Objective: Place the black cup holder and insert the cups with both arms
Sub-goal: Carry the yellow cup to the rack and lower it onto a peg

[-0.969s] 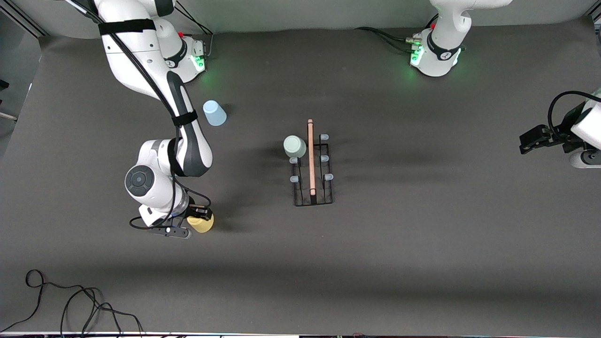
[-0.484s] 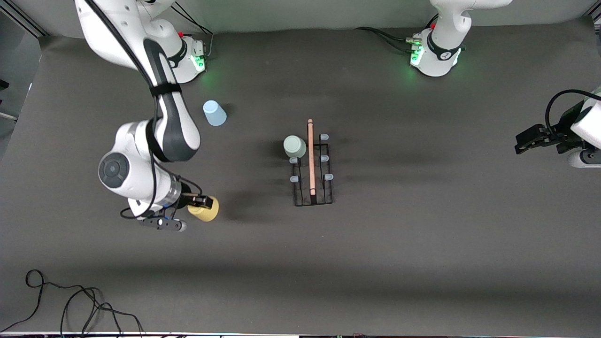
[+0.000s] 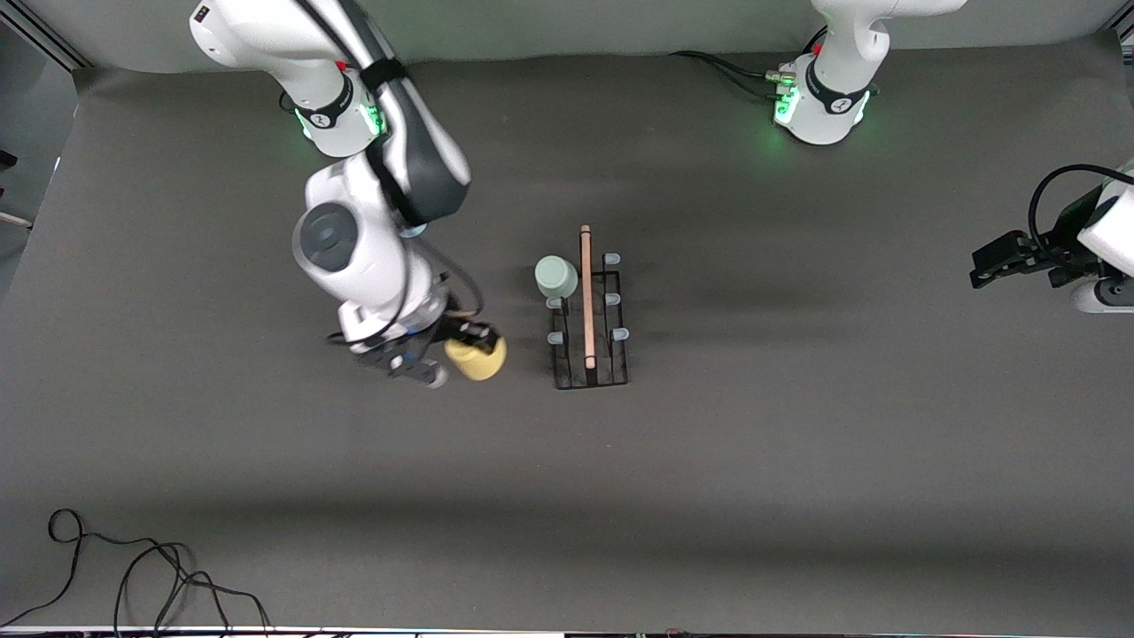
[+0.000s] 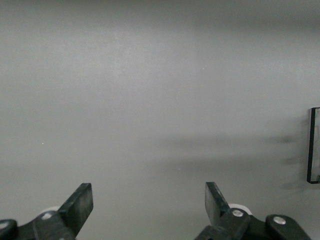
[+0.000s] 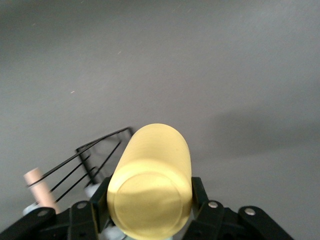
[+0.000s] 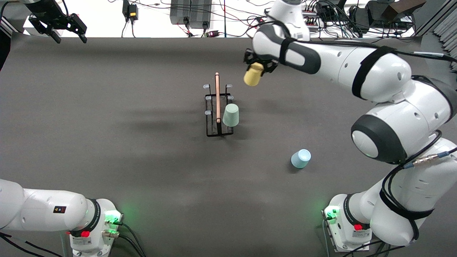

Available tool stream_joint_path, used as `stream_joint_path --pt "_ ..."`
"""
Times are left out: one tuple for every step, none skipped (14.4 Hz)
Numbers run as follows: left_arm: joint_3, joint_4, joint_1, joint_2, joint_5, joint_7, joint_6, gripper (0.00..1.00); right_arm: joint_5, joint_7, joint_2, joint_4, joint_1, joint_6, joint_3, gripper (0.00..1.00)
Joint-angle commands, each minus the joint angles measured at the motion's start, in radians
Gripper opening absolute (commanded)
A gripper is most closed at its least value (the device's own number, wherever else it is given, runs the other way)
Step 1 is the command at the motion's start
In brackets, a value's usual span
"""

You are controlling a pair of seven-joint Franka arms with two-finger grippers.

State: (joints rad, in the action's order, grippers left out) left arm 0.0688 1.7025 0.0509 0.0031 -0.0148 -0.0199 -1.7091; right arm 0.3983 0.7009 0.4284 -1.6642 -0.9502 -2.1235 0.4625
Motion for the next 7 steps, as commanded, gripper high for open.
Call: stream_joint_path --pt "0.000 -0.004 0.003 -0.012 0.003 0.003 0.017 1.00 0.007 0.112 0.015 0.034 -0.059 0.000 0.011 0.00" --pt "0.000 -0.004 0.003 -0.012 0.003 0.003 0.019 1.00 0.002 0.161 0.019 0.035 -0.080 -0.006 0.011 0.00" --pt "0.000 -0.003 0.003 -0.012 0.003 0.003 0.020 1.00 -0.001 0.185 0.032 0.046 -0.094 -0.012 0.011 0.00" --pt "0.000 -0.003 0.001 -0.012 0.003 0.003 0.020 1.00 -0.003 0.195 0.042 0.053 -0.101 -0.013 0.011 0.00" --pt "0.002 -0.003 0.001 -0.012 0.003 0.003 0.020 1.00 -0.004 0.209 0.053 0.055 -0.114 -0.018 0.013 0.00" --pt "0.002 -0.001 0.001 -0.012 0.003 0.001 0.020 1.00 -0.006 0.219 0.064 0.057 -0.119 -0.038 0.013 0.00" --pt "0.003 -0.001 0.001 -0.012 0.003 0.001 0.020 1.00 -0.007 0.229 0.072 0.063 -0.119 -0.058 0.012 0.00"
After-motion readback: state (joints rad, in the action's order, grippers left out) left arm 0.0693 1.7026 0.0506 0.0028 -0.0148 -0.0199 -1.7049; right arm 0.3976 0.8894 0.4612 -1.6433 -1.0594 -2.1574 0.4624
